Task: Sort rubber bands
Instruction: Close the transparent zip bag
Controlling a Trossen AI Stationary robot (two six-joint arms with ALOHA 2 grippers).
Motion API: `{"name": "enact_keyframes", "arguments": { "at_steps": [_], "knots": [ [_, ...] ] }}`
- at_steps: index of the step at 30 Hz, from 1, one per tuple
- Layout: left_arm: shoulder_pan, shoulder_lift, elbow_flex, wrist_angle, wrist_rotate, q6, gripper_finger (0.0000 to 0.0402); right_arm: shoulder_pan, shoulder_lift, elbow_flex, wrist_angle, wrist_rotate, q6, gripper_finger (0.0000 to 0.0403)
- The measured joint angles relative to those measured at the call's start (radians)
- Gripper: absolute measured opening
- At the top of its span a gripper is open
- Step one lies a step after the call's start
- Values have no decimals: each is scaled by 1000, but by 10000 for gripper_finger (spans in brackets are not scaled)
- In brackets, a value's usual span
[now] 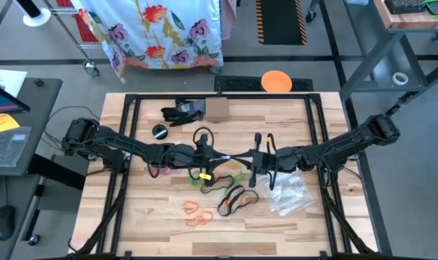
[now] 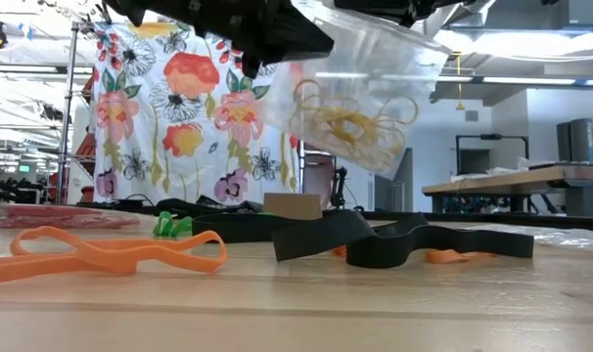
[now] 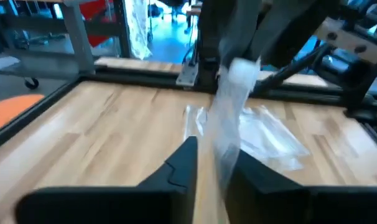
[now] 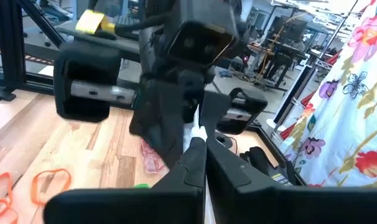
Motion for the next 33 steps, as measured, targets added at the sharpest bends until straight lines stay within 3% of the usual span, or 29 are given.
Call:
{"name": "enact_keyframes", "arguments": {
  "at_steps": [6, 23, 27, 33],
  "knots": [
    [4, 0, 0, -33, 60, -130, 107, 9, 0, 0, 1, 6, -12, 0],
    [-4, 0, 2, 16, 34, -44, 105, 13, 0, 0, -20, 6, -14, 0],
    [-4, -13, 3, 20, 34, -44, 81, 13, 0, 0, -23, 6, -14, 0],
    [-14, -48, 3, -5, 25, -42, 8, 13, 0, 0, -33, 6, -13, 1]
  ]
}}
